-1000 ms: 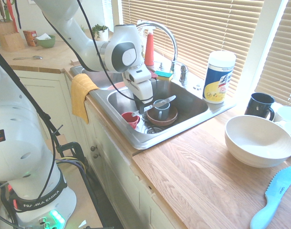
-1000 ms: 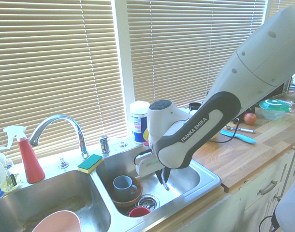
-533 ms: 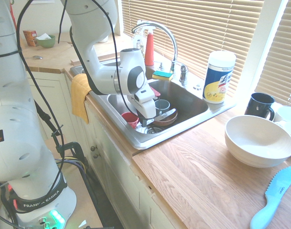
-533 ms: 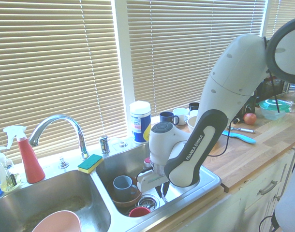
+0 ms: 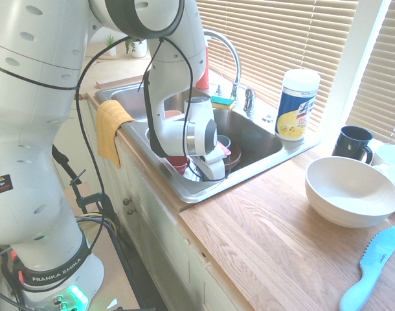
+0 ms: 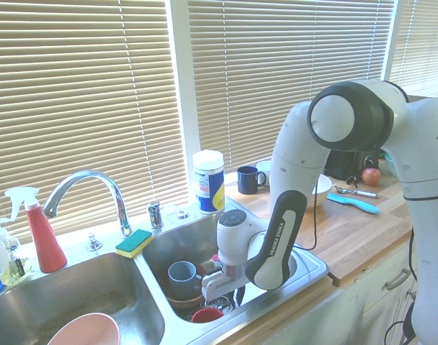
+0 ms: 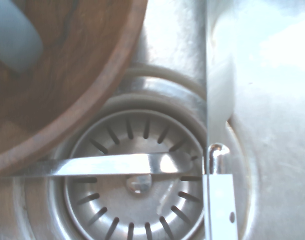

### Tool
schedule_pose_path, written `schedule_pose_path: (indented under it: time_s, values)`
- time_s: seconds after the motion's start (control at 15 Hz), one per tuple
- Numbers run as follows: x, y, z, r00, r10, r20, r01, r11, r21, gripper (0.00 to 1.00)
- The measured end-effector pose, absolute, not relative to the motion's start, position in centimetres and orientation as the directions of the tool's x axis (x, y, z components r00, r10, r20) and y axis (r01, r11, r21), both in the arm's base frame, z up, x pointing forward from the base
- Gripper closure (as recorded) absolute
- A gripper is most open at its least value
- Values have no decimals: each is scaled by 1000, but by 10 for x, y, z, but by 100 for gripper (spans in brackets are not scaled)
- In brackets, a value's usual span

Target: Put the knife into the sink

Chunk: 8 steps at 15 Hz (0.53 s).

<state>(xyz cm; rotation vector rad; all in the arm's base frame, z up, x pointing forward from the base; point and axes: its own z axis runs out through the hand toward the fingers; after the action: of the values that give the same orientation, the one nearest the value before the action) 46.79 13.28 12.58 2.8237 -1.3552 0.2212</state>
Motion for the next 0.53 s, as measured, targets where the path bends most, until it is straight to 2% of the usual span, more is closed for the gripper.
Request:
schedule_pose_path:
  time_s: [0.13,0.2,0.53]
  values:
    - [471,135,125,611,-780,136,-780,-622,-63,100]
    - [471,135,126,609,-781,137,-782,-620,-63,0]
    - [471,135,126,598,-790,136,-790,-610,-67,0]
